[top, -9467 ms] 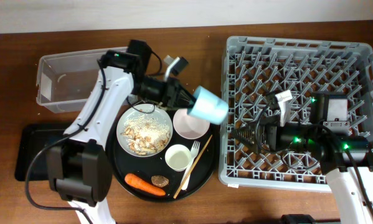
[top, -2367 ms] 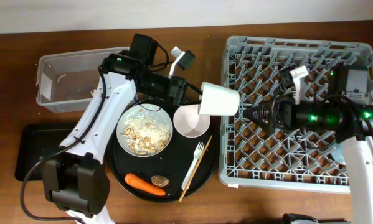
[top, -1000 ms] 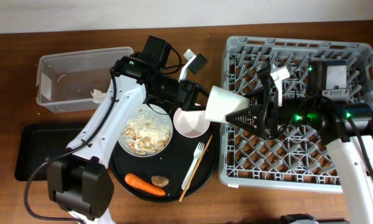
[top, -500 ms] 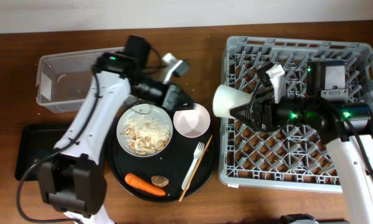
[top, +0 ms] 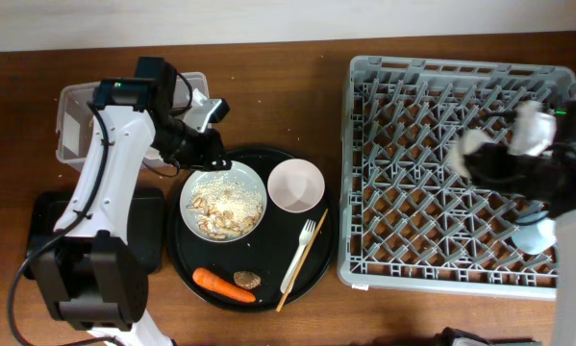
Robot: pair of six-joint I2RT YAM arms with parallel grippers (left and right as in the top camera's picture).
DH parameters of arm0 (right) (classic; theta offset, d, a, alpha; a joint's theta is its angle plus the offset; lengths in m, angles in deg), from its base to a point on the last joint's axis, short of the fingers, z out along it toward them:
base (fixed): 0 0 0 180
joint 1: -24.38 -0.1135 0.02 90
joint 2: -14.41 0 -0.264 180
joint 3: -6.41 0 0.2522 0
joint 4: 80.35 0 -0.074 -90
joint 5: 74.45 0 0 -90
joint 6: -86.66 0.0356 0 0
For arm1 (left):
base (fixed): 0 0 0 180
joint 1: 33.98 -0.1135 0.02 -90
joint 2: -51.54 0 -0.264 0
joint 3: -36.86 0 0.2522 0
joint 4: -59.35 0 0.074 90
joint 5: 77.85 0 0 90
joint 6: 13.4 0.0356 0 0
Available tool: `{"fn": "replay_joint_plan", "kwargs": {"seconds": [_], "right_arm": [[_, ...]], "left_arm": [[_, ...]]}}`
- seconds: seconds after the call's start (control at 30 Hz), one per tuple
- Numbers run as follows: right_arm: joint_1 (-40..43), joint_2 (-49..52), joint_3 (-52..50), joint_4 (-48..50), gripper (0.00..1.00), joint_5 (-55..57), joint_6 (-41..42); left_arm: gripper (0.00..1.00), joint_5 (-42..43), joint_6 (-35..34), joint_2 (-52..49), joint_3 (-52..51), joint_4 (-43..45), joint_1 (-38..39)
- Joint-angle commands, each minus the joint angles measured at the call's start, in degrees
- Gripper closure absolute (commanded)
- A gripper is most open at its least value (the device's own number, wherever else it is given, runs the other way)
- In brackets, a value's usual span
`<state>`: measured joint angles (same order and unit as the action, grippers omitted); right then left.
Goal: Sort waste into correct bins and load items into the dishwasher rack
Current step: 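Place the white cup in the dish rack with the right gripper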
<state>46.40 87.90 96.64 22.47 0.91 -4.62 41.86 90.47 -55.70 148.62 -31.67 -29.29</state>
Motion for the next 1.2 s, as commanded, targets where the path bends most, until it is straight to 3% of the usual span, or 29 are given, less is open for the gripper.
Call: {"fn": "replay_joint_plan", "kwargs": {"seconds": [0.0, 0.13, 0.5, 0.57, 0.63, 0.93, 1.03, 1.1, 1.17], "right_arm": [[6.73, 2.21, 1.49, -0.72, 0.48, 5.33, 0.74], [11.93, 7.56, 1.46, -1.60, 0.48, 8.11, 1.81], [12.50, 19.19, 1.44, -2.49, 0.46, 12.28, 4.42], [12.50, 19.19, 1.44, -2.67, 0.28, 11.58, 4.79], [12.50, 19.19, 1.44, -2.64, 0.02, 9.68, 4.76], [12.50, 19.15, 1.46, -3.89, 0.02, 1.11, 4.76], [12.50, 19.15, 1.46, -4.22, 0.02, -8.00, 3.67], [12.48, 19.12, 1.49, -5.09, 0.02, -15.50, -1.99], [12.41, 18.69, 2.03, -7.02, 0.02, -17.09, -2.14]], "left_arm": [[0.80, -2.58, -0.55, 0.87, 0.63, -0.20, -0.37], [0.80, -2.58, -0.55, 0.87, 0.63, -0.20, -0.37], [0.80, -2.56, -1.38, 0.87, 0.63, -0.17, -0.35], [0.80, -2.56, -1.38, 0.87, 0.63, -0.20, -0.35], [0.80, -2.54, -1.38, 0.87, 0.63, -0.15, -0.35], [0.79, -2.56, -1.38, 0.87, 0.63, -0.17, -0.35], [0.79, -2.56, -1.38, 0.87, 0.63, -0.20, -0.35], [0.79, -2.56, -1.38, 0.87, 0.63, -0.20, -0.35], [0.77, -2.56, -1.38, 0.87, 0.63, -0.24, -0.35]]}}
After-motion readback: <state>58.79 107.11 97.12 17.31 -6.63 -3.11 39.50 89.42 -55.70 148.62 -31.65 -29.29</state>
